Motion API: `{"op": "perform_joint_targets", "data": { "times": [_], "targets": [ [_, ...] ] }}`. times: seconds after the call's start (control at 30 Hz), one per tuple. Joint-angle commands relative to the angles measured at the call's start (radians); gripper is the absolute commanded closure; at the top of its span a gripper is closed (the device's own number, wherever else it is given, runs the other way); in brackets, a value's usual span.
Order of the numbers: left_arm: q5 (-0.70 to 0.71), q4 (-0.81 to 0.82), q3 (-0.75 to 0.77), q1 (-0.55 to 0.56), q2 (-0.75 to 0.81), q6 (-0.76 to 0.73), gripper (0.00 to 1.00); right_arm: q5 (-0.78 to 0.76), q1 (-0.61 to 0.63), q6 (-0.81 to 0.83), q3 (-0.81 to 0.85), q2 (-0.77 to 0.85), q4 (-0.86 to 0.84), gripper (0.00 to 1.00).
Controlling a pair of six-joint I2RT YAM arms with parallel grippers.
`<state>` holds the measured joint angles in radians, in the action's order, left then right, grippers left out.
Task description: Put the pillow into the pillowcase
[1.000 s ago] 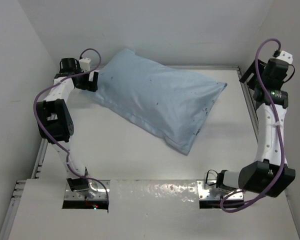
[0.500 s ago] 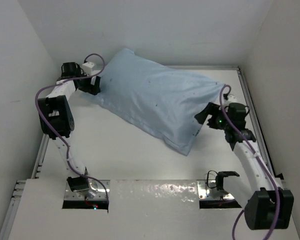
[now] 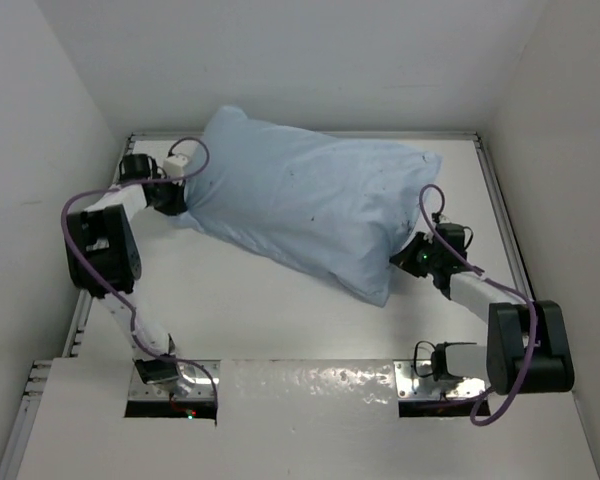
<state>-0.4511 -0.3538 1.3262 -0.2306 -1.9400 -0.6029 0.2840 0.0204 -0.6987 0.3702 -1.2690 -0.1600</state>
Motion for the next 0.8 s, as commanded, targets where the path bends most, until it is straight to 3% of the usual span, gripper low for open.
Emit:
{"op": "perform_joint_targets", "data": {
  "times": [0.0, 0.17, 0.23, 0.27, 0.3, 0.33, 0.37, 0.4, 0.53, 0.67, 0.77],
  "targets": [
    [0.101, -0.033, -0.211, -0.03, 0.218, -0.04, 1.0, 0.006, -0.091, -0.005, 0.099, -0.023, -0.11, 1.0],
    [0.14, -0.131, -0.38, -0.029, 0.443, -0.107, 1.0, 0.067, -0.12, 0.048, 0.251, -0.098, -0.062, 1.0],
    [0.127, -0.178, -0.41, -0.029, 0.493, -0.132, 0.82, 0.086, -0.122, 0.065, 0.272, -0.11, -0.032, 1.0],
    [0.127, -0.192, -0.416, -0.027, 0.507, -0.149, 0.65, 0.098, -0.122, 0.1, 0.274, -0.107, -0.01, 1.0],
    [0.135, -0.209, -0.41, -0.029, 0.515, -0.153, 0.41, 0.11, -0.122, 0.126, 0.274, -0.093, 0.016, 0.94],
    [0.137, -0.259, -0.403, -0.029, 0.533, -0.17, 0.33, 0.119, -0.122, 0.154, 0.276, -0.08, 0.046, 0.8],
    [0.135, -0.299, -0.369, -0.03, 0.541, -0.188, 0.07, 0.115, -0.122, 0.198, 0.273, -0.063, 0.107, 0.63],
    [0.12, -0.35, -0.345, -0.03, 0.564, -0.207, 0.02, 0.109, -0.122, 0.217, 0.251, -0.017, 0.128, 0.36],
    [0.071, -0.571, -0.197, -0.064, 0.65, -0.271, 0.0, 0.116, -0.122, 0.202, 0.133, 0.103, 0.119, 0.13],
    [0.051, -0.509, -0.088, -0.127, 0.71, -0.186, 0.0, 0.165, -0.119, 0.125, 0.007, 0.079, -0.019, 0.09],
    [0.101, -0.358, -0.116, -0.15, 0.676, -0.069, 0.0, 0.181, -0.109, 0.113, 0.001, -0.044, -0.064, 0.12]
  ]
}}
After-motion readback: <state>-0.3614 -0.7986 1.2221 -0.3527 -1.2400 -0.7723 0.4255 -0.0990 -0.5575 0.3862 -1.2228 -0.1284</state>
